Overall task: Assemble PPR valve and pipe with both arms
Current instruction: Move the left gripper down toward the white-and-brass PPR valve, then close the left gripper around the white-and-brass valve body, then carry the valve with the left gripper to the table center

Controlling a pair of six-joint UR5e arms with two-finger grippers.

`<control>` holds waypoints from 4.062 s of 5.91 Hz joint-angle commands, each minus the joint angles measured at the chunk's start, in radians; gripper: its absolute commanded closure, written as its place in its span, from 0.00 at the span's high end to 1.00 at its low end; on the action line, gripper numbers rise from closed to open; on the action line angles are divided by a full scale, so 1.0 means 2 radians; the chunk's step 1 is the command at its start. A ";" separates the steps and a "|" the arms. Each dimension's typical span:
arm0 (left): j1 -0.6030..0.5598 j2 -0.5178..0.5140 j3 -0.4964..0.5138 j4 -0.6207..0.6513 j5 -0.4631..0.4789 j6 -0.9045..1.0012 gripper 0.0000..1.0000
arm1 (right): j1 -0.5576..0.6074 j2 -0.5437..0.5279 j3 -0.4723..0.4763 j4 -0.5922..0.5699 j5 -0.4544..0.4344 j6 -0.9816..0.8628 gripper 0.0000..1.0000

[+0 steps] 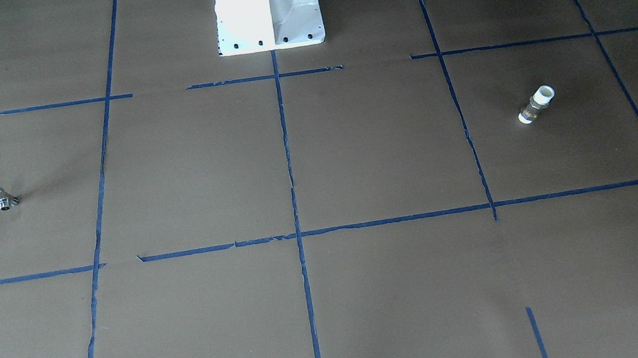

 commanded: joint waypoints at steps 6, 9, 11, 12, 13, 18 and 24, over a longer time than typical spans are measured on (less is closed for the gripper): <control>0.237 -0.062 0.028 -0.142 0.109 -0.371 1.00 | -0.012 0.004 -0.003 -0.001 0.001 0.002 1.00; 0.241 -0.073 0.062 -0.174 0.108 -0.371 1.00 | -0.016 0.004 -0.004 -0.002 0.002 0.002 1.00; 0.241 -0.075 0.065 -0.174 0.107 -0.370 0.93 | -0.016 0.004 -0.004 -0.002 0.002 0.003 1.00; 0.241 -0.075 0.066 -0.175 0.107 -0.370 0.72 | -0.018 0.004 -0.004 -0.002 0.002 0.003 1.00; 0.241 -0.075 0.064 -0.175 0.106 -0.370 0.26 | -0.019 0.004 -0.004 -0.002 0.003 0.004 1.00; 0.240 -0.081 0.037 -0.167 0.108 -0.376 0.00 | -0.021 0.004 -0.004 -0.002 0.017 0.005 1.00; 0.358 -0.371 0.074 0.003 0.108 -0.562 0.00 | -0.022 0.002 -0.004 -0.002 0.017 0.006 1.00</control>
